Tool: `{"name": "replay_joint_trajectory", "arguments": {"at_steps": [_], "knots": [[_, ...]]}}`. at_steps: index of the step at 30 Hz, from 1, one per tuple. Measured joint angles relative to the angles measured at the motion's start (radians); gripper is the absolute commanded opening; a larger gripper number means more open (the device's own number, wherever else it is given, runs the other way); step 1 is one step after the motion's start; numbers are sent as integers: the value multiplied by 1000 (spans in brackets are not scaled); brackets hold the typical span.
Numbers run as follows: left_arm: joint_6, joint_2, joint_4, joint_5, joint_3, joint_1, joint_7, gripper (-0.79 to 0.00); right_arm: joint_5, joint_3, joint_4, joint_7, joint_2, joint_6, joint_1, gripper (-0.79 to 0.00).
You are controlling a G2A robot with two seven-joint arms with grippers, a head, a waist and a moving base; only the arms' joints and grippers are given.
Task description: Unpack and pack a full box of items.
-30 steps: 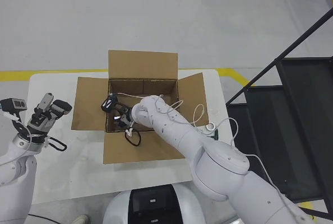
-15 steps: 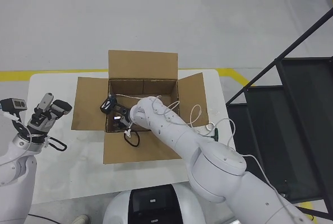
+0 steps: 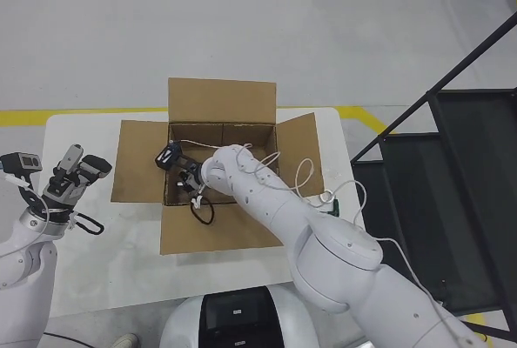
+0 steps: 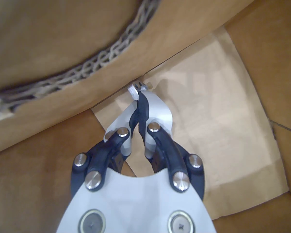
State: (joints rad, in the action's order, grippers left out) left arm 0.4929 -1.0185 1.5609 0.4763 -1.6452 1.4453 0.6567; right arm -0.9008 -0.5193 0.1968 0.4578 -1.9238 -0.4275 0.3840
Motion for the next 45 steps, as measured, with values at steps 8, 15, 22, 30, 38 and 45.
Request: {"name": "replay_joint_trajectory", "arguments": {"at_steps": [8, 15, 22, 30, 38, 45], "knots": [[0, 0, 0, 0, 0, 0, 0, 0, 13, -21, 17, 22, 10, -10, -26, -637], [0, 0, 0, 0, 0, 0, 0, 0, 41, -53, 42, 37, 27, 2, -50, 0], [-15, -1, 1, -15, -14, 8, -36, 0, 68, -93, 83, 54, 59, 7, -62, 0], [-8, 1, 5, -44, -79, 40, -82, 0, 83, -148, 167, 124, 128, -88, -31, 0], [4, 0, 3, -57, -94, 49, -101, 0, 7, -206, 356, 192, 215, 7, 49, 0], [4, 0, 3, -57, -94, 49, -101, 0, 8, -205, 349, 192, 214, 6, 48, 0]]}}
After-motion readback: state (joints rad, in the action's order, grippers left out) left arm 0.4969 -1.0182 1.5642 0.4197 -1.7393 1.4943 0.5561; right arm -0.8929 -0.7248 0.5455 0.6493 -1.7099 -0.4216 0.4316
